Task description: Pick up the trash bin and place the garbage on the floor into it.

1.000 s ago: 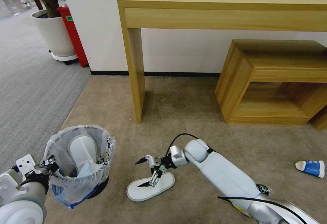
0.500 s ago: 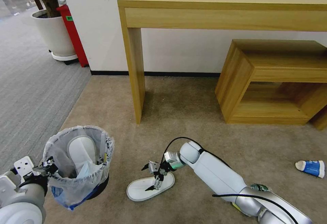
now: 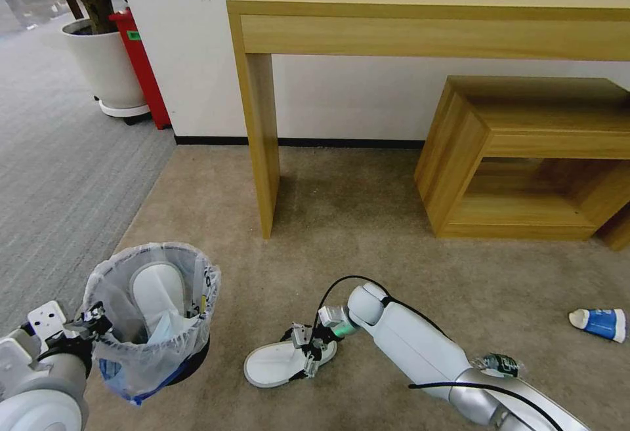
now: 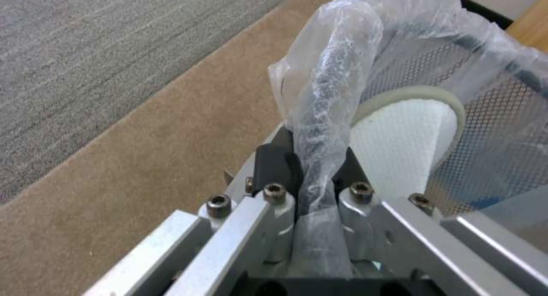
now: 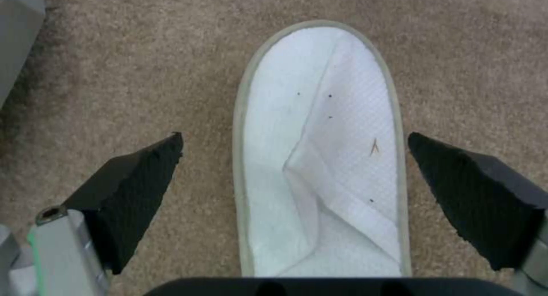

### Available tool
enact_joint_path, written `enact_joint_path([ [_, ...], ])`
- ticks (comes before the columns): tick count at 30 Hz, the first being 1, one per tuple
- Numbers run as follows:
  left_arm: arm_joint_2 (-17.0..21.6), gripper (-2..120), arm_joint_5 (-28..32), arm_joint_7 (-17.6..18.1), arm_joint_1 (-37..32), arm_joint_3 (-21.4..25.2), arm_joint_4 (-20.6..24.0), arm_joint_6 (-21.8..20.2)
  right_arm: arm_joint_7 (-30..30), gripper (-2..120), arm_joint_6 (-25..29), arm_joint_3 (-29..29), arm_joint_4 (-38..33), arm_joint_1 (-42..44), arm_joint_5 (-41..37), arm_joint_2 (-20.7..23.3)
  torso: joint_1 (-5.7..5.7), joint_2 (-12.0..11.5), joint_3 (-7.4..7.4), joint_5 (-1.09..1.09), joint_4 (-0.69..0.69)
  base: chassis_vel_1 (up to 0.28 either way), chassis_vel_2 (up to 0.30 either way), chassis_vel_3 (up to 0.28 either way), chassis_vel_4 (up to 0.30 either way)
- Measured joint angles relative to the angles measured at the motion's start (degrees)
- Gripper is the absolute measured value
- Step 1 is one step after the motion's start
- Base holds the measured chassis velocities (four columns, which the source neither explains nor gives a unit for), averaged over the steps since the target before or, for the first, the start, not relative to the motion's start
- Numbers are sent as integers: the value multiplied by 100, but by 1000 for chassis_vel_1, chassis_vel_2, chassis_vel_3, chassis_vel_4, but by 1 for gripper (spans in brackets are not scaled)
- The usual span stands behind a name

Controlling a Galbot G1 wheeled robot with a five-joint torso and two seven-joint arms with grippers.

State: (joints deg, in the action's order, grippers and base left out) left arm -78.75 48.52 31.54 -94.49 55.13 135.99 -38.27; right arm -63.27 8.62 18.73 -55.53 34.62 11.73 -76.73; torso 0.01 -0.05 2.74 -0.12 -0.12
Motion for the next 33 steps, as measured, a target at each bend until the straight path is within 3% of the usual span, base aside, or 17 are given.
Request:
enact_joint_path([
  [11,14,3,-5,-1,6,2,0,0,42,100,37,-41,85,9,55,-41,0,0,0,0,0,0,0,0,0],
  [18,-18,3,-40,0,-1,-11,0,0,658,100,-192,-9,104,82,88,-78,0,0,0,0,0,0,0,0,0],
  [31,-87,3,-119,-15,-7,-66,-30,13,1013,100,-291,-38,190,179,431,-145,0,0,0,0,0,0,0,0,0],
  [33,-93,3,-123,-21,14,-77,-45,22,1102,87,-284,-39,241,189,459,-165,0,0,0,0,0,0,0,0,0],
])
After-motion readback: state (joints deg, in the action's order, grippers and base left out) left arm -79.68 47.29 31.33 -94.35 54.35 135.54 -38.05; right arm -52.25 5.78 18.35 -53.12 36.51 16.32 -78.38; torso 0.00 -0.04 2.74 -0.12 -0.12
